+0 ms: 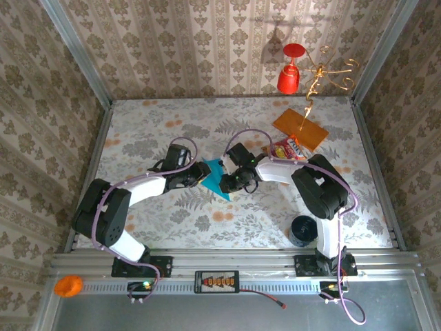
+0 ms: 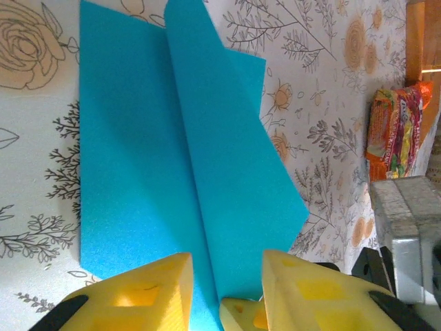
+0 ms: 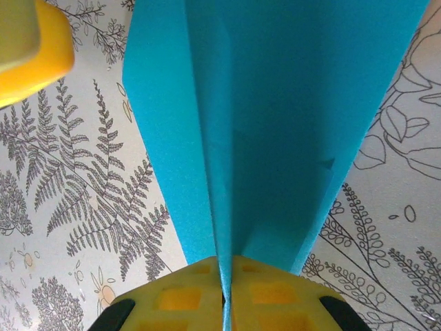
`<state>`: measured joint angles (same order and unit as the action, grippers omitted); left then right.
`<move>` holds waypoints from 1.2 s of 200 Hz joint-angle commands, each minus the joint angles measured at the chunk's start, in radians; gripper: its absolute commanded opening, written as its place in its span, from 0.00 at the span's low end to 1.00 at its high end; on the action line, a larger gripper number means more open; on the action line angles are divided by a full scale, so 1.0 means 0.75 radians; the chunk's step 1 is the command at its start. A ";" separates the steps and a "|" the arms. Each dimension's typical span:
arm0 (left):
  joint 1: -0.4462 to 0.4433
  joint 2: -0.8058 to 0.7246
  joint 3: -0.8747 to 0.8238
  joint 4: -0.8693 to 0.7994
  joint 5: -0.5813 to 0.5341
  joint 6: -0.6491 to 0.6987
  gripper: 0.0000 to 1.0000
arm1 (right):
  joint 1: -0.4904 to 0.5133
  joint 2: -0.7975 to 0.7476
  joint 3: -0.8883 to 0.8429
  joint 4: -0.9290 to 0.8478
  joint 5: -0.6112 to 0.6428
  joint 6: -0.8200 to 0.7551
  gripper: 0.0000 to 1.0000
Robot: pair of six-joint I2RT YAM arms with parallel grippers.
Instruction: Fold a paper plane with a square sheet of paper (pick it up from the middle)
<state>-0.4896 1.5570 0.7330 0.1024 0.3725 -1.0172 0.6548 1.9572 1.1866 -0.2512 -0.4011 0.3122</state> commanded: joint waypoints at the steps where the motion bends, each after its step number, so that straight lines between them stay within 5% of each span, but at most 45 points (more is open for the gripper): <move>1: -0.007 0.006 -0.017 0.013 -0.010 0.014 0.32 | 0.001 0.029 0.036 -0.064 -0.036 0.014 0.11; 240: -0.075 0.188 0.076 0.198 0.148 0.070 0.18 | -0.185 0.116 -0.013 -0.011 -0.515 0.221 0.11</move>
<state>-0.5423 1.6806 0.7647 0.2127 0.4515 -0.9905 0.5251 2.0209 1.1957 -0.2577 -0.7361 0.4538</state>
